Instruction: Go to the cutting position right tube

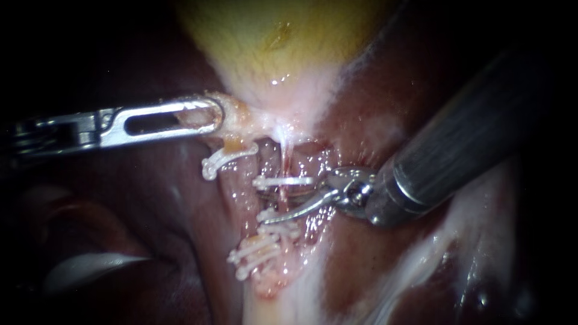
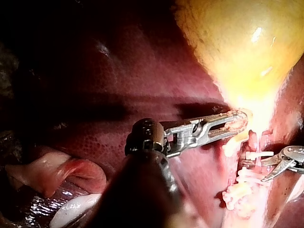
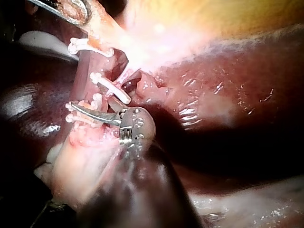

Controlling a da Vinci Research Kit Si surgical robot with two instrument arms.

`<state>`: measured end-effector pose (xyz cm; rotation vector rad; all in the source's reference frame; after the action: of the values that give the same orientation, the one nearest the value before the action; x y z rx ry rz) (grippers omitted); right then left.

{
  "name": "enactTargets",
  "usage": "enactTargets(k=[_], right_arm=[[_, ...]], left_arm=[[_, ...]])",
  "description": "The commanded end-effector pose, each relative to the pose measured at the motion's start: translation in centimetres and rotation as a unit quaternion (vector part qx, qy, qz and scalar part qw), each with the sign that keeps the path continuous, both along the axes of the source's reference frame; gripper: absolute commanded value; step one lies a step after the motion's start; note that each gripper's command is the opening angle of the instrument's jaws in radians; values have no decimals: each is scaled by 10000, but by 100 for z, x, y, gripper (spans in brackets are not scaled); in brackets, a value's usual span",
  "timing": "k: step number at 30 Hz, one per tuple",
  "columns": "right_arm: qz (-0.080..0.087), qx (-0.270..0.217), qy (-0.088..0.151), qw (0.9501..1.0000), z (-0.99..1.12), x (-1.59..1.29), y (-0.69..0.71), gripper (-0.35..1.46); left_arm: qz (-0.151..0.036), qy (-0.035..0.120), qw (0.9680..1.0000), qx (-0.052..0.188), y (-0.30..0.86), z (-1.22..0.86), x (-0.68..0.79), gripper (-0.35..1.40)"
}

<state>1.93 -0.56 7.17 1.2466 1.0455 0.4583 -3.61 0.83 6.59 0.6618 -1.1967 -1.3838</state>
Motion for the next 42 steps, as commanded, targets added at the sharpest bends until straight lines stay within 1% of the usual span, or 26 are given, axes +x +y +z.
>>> enactTargets(k=[1, 3, 4, 7, 9, 12, 14, 15, 20, 23, 30, 42], right_arm=[[-22, 3, 30, 10000, 0, 3, -1, 141], [-4, -29, 103, 9999, -2, 7, -2, 141], [26, -85, 182, 9998, -2, 10, -2, 139], [74, -285, 302, 9991, -2, 15, -2, 139], [140, -388, 358, 9985, -2, 19, -1, 141], [248, -484, 416, 9977, 0, 26, 1, 141], [361, -562, 452, 9967, 2, 32, 3, 142], [391, -597, 447, 9965, 3, 34, 4, 142], [601, -625, 493, 9950, 7, 43, 8, 144], [654, -614, 504, 9947, 9, 45, 10, 144], [695, -591, 541, 9944, 9, 45, 10, 144], [691, -594, 543, 9944, 10, 44, 9, 144]], left_arm=[[0, 1, 10000, 1, 0, 0, 0, -35], [0, 1, 10000, 1, 0, 0, 0, -35], [0, 0, 10000, 1, 0, 0, 0, -35], [-1, 1, 10000, 1, 0, 0, 0, -35], [-2, 1, 10000, 1, 0, 1, 0, -35], [-2, 2, 10000, 1, 1, 1, 1, -35], [-2, 2, 10000, 0, 1, 2, 1, -35], [-2, 2, 10000, -1, 1, 2, 1, -35], [-3, 3, 10000, -2, 0, 2, 0, -35], [-4, 4, 10000, -3, 0, 2, 0, -35], [-7, 6, 10000, -5, -1, 3, 0, -35], [-8, 7, 10000, -6, -1, 3, 0, -35]])
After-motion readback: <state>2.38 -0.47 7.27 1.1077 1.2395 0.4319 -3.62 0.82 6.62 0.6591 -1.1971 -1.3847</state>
